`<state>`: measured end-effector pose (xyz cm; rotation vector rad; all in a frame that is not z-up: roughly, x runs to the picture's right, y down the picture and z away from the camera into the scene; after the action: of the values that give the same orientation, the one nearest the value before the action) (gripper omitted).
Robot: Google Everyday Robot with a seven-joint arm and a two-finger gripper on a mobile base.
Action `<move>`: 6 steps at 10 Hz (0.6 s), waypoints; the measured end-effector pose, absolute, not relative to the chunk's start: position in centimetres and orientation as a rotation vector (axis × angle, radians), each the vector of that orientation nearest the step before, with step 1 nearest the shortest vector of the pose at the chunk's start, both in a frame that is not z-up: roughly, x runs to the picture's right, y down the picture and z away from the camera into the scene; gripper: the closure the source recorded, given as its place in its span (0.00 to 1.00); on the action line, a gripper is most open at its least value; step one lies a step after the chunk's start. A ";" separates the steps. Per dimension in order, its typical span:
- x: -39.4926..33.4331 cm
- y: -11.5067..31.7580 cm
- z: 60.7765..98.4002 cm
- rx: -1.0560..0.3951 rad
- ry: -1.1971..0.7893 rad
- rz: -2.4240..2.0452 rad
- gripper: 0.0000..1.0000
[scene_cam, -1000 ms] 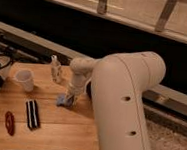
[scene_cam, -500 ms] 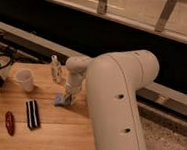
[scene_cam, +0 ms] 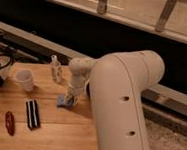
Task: Wipe the white sponge on the table
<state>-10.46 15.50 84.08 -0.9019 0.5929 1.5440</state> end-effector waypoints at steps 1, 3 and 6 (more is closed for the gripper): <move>-10.9 15.3 84.1 -0.904 0.589 1.541 1.00; -11.7 14.8 84.7 -0.894 0.597 1.541 1.00; -10.7 11.7 87.7 -0.858 0.599 1.581 1.00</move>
<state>-10.67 11.71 87.65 -0.8575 0.5985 1.5805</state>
